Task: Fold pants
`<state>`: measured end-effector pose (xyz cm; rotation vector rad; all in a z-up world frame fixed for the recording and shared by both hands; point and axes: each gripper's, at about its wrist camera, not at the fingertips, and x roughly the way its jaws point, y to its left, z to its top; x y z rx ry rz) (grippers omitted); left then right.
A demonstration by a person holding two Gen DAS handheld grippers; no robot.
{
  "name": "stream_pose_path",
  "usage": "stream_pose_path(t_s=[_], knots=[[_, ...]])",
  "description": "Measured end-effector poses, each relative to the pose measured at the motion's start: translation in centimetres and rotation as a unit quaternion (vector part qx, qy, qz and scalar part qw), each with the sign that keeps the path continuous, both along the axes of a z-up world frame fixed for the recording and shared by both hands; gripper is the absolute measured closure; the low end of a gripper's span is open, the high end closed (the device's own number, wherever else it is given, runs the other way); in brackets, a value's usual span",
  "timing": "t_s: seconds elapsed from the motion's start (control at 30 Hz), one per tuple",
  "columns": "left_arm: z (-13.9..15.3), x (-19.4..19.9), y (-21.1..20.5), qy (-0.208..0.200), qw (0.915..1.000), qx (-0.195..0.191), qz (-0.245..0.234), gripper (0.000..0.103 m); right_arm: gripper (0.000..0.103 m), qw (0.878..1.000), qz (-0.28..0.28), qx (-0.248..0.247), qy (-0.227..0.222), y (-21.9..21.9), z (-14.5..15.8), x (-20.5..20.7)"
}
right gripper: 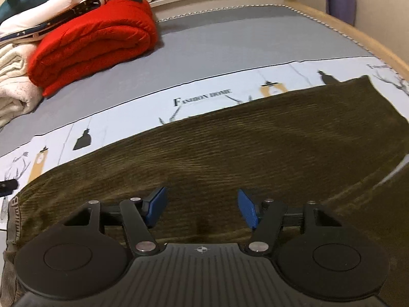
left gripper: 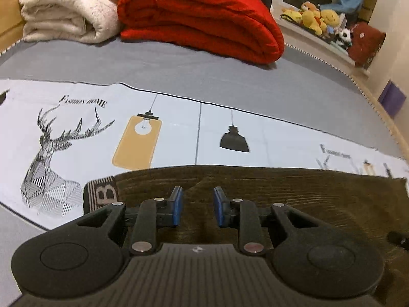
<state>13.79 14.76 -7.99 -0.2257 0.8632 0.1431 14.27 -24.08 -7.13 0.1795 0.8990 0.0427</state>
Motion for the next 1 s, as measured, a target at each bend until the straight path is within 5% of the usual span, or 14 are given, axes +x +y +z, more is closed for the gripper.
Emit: stream_pose_path(t_s=[0.3,0.4,0.47,0.63,0.8,0.9,0.93,0.97,1.0], knots=[[-3.3,3.4,0.2,-0.001,0.9995,0.033,-0.002,0.074,0.039,1.000,0.003,0.020,0.012,-0.6,-0.8,3.0],[-4.8,4.9,-0.1,-0.007,0.9975,0.070,-0.010,0.056,0.039,1.000,0.001,0.018,0.015,-1.1,-1.1,3.4],[-5.7,5.9,-0.1,-0.013,0.9950,0.099,-0.012,0.034,0.039,1.000,-0.002,0.020,0.018,-1.5,-1.3,3.7],[-7.8,7.2,0.5,0.008,0.9923,0.113,-0.051,0.023,0.039,0.999,-0.006,0.025,0.021,-2.6,-1.2,4.1],[-8.6,7.9,1.4,0.018,0.9929,0.096,-0.068,0.024,0.039,1.000,-0.008,0.017,0.022,-3.6,-1.1,4.2],[-8.5,7.8,1.5,0.020,0.9934,0.066,-0.092,0.057,0.039,0.999,-0.017,0.017,0.024,-4.3,-0.9,4.2],[-8.3,7.7,1.1,0.019,0.9914,0.068,-0.110,0.079,0.039,0.999,-0.019,0.017,0.025,-4.5,-0.9,4.2],[-8.2,7.5,0.3,0.020,0.9871,0.085,-0.134,0.096,0.039,0.999,-0.020,0.018,0.025,-4.6,-0.8,4.2],[-8.1,7.2,-0.6,0.021,0.9811,0.112,-0.156,0.100,0.039,0.999,-0.021,0.018,0.025,-4.7,-0.6,4.1]])
